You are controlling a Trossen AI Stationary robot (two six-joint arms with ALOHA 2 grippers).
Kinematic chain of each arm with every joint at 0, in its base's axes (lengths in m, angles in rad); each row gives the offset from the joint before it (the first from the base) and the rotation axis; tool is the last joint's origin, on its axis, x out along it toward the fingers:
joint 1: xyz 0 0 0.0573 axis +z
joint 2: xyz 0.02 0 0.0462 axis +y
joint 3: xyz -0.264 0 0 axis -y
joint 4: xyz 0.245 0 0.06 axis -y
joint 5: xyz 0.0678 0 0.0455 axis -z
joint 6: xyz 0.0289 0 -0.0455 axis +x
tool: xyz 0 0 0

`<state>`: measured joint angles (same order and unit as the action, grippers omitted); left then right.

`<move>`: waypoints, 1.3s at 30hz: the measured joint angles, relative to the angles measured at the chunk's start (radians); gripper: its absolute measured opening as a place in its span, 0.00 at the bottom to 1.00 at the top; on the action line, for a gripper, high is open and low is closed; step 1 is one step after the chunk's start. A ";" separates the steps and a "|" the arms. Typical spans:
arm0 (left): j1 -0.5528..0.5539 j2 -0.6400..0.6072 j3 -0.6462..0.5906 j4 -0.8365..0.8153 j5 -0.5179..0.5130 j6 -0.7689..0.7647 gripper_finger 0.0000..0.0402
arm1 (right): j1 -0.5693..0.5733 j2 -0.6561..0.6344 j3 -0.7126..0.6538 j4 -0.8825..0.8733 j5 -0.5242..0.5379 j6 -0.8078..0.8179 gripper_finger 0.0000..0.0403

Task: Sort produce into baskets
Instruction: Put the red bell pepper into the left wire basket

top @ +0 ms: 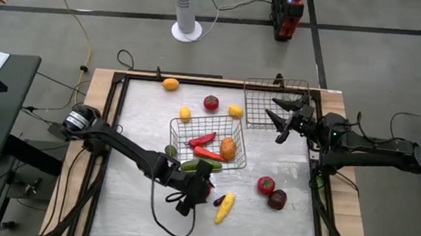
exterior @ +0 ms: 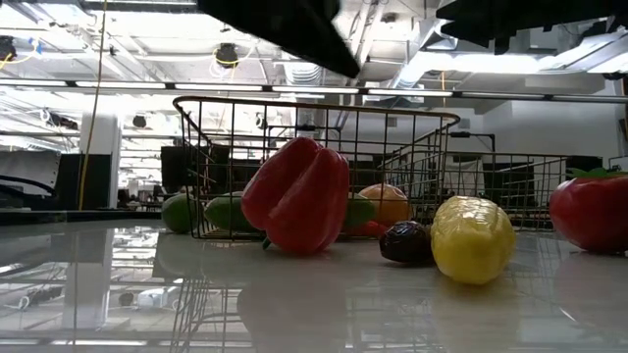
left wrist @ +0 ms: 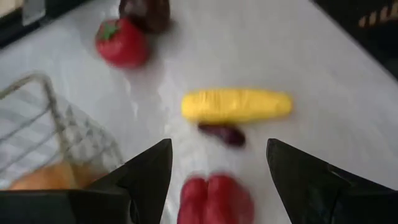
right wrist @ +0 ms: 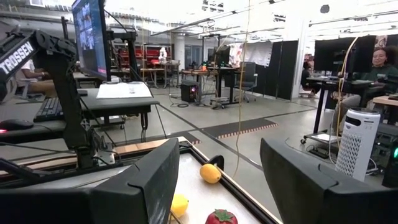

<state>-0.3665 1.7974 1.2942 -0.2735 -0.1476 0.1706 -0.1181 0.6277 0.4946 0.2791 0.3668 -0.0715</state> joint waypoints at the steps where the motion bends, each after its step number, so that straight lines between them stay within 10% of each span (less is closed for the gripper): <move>1: 0.001 0.006 -0.001 -0.004 0.004 0.014 0.62 | 0.000 0.000 0.000 -0.002 0.000 0.000 0.63; 19: -0.001 0.315 0.494 -0.630 -0.024 0.132 0.62 | -0.007 0.000 0.000 -0.015 0.001 0.014 0.63; 39: -0.003 0.334 0.516 -0.706 -0.070 0.094 0.66 | -0.009 0.000 0.000 -0.009 0.001 0.011 0.63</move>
<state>-0.3698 2.1315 1.8102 -0.9799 -0.2180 0.2641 -0.1268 0.6277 0.4946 0.2699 0.3676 -0.0601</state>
